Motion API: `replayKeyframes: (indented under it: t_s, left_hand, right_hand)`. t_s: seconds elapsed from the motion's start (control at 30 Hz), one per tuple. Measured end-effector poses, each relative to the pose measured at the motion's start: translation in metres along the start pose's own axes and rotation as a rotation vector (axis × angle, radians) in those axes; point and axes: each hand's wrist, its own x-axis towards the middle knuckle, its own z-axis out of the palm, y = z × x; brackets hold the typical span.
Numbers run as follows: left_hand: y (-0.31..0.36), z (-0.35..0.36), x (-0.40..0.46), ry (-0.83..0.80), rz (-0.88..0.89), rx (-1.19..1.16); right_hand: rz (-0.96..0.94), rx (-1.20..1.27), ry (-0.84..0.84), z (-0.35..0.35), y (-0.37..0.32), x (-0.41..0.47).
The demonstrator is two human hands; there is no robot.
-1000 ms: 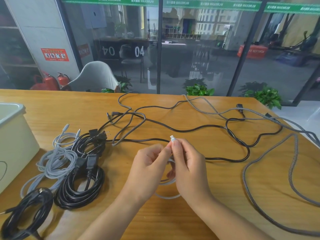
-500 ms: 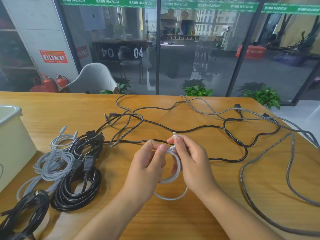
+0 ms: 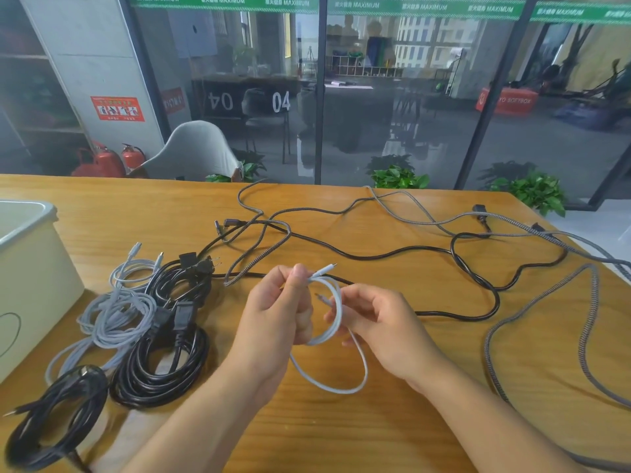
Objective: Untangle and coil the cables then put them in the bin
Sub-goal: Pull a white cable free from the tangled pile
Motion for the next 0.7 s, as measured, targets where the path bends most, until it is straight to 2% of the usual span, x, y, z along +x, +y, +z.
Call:
replayKeyframes:
  t_s: [0.3, 0.43, 0.5, 0.57, 0.7]
  left_hand:
    - [-0.003, -0.003, 0.003, 0.057, -0.022, 0.058]
    - [-0.003, -0.002, 0.002, 0.08, 0.023, 0.134]
    - [-0.003, 0.0, 0.001, 0.091, 0.05, 0.152]
    - [-0.003, 0.001, 0.001, 0.091, 0.064, 0.168]
    - [-0.006, 0.002, 0.001, 0.081, 0.043, 0.153]
  right_hand:
    - [-0.031, 0.277, -0.224, 0.004, -0.001, -0.003]
    - [0.037, 0.601, -0.351, 0.001, -0.007, -0.002]
    - [0.007, 0.652, -0.385, 0.0, -0.01, -0.004]
    - [-0.021, 0.583, -0.3, 0.008, -0.01, -0.006]
    - [-0.112, 0.303, 0.08, 0.025, -0.009, -0.008]
